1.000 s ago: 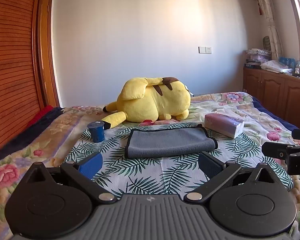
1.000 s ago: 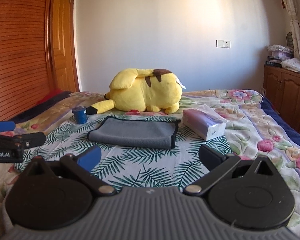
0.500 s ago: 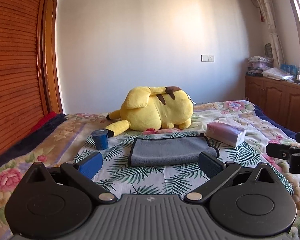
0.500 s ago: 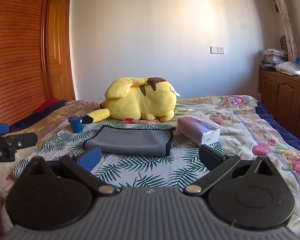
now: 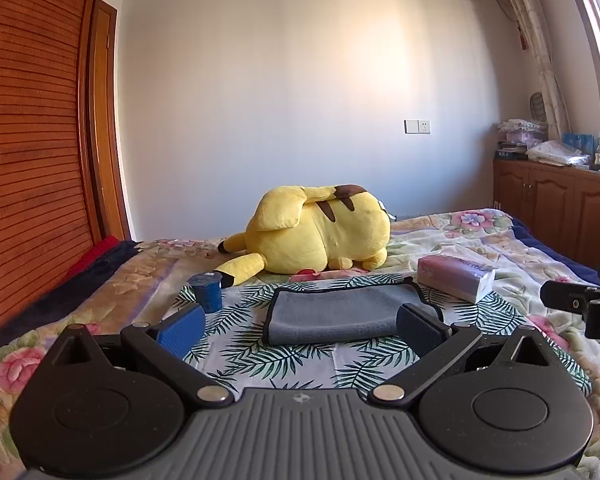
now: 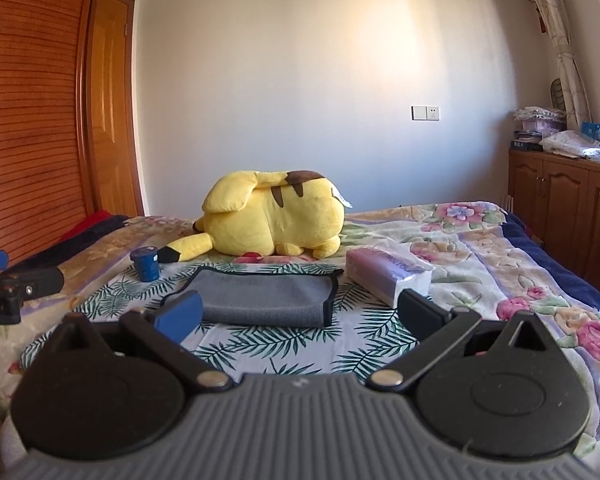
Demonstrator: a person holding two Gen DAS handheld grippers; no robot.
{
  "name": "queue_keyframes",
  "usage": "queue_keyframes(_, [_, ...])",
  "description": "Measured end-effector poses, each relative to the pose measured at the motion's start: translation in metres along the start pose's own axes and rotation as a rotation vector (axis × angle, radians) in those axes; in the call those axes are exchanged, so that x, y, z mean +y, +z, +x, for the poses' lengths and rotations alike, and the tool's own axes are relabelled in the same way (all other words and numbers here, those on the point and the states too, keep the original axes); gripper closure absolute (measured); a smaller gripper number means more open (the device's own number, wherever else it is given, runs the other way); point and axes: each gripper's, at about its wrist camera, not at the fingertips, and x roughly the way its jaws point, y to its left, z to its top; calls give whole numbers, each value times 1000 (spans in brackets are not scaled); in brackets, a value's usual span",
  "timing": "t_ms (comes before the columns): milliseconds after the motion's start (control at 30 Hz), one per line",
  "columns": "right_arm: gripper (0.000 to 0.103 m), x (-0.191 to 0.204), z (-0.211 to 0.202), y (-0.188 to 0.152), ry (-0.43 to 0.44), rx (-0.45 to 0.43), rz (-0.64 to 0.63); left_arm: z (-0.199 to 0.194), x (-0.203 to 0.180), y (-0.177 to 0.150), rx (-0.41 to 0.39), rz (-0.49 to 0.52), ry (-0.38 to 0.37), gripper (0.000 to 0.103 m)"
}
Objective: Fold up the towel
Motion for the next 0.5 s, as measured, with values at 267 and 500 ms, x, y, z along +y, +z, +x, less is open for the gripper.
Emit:
queue_keyframes(267, [0,-1,0,1,-4,-4,3,-1,-3,-2,-4,21,5,0])
queue_keyframes(500, [0,-1,1,1,-4,-4,3,-1,-1,-2,2,16,6,0])
